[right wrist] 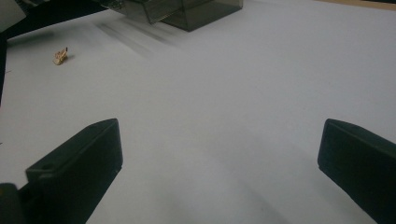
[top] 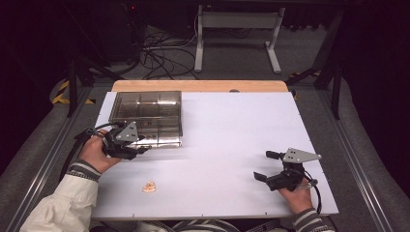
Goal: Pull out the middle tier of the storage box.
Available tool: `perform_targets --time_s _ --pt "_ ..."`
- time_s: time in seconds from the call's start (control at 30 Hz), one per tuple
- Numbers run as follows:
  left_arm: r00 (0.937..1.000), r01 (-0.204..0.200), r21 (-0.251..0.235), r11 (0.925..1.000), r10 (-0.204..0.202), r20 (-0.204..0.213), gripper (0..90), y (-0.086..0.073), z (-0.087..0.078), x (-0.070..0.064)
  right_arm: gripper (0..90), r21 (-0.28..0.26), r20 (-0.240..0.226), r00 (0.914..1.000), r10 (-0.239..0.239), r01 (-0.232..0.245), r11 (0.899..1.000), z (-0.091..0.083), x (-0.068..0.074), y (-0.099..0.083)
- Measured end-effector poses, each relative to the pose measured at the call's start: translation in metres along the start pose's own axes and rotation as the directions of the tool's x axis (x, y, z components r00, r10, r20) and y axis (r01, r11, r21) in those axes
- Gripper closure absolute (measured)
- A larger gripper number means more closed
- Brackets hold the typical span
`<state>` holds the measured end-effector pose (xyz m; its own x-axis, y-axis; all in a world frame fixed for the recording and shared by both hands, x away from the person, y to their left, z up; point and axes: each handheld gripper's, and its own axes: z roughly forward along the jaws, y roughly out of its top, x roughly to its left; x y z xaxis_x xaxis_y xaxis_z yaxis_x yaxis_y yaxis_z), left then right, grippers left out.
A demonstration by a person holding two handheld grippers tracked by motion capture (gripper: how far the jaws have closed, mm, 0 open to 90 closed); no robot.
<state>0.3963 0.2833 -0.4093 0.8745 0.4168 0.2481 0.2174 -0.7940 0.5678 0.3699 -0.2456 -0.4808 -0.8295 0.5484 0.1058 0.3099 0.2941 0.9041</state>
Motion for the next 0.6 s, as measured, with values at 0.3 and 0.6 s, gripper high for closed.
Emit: perform_targets --time_s 0.3,0.6 --pt "0.9959 0.090 -0.092 0.9916 -0.090 0.006 48.6 0.003 -0.017 -0.006 0.6 0.002 0.001 1.0000 0.000 0.000 1.000 0.000 0.000 0.000" --pt "0.9935 0.114 -0.168 0.9793 -0.112 0.017 47.6 0.006 -0.023 -0.021 0.6 0.003 0.002 1.0000 -0.001 0.001 1.000 0.000 0.000 0.000"
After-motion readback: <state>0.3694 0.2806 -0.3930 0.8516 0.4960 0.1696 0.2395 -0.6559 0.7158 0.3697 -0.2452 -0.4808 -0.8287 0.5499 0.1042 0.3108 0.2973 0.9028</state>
